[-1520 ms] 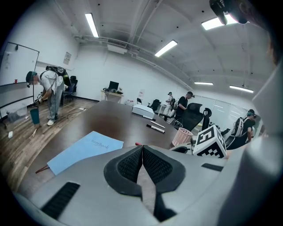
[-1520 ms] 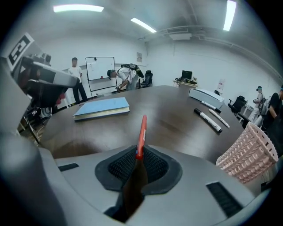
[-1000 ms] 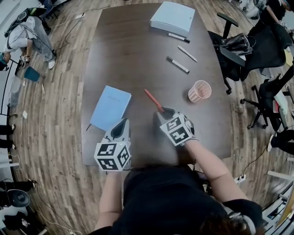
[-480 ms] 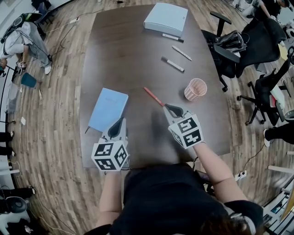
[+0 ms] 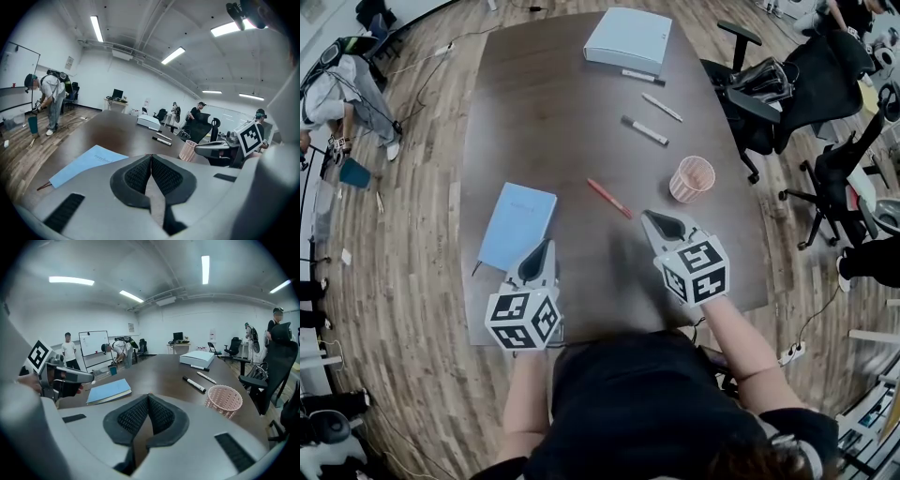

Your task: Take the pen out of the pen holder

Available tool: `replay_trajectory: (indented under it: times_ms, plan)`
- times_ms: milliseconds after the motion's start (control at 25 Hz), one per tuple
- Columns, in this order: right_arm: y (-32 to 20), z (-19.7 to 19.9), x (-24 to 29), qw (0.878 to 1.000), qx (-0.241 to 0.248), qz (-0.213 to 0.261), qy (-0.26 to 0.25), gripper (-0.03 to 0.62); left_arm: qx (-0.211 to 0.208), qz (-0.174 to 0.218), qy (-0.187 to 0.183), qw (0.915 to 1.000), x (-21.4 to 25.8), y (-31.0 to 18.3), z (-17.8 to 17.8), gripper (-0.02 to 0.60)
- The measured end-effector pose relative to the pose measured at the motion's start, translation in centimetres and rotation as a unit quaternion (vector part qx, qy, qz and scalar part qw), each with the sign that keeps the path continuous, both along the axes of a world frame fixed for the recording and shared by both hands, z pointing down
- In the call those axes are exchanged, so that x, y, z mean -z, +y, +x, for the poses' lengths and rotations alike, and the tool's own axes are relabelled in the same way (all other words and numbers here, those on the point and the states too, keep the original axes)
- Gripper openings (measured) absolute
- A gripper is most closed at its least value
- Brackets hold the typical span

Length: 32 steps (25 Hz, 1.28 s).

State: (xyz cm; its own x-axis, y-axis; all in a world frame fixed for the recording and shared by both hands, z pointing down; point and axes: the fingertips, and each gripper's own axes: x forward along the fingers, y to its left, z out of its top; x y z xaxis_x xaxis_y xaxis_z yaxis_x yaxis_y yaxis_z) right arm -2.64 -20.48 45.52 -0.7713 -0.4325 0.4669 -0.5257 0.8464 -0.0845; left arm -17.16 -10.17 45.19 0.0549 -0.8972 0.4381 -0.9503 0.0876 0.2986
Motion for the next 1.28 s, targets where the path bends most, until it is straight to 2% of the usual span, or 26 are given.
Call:
replay_trajectory:
  times_ms: [800,1280]
  plan:
    - [-0.1,1.4,-0.4,0.998,-0.049,-0.044,-0.022,0.017,-0.002,-0.003,-0.002,1.0,-0.2,-0.3,0.0,0.029]
    - [-0.2,1.4,-1.0,0.997,-0.052,-0.056,-0.023,0.017,-0.007,-0.007,0.001,0.9999,-0.5,-0.7,0.5,0.029]
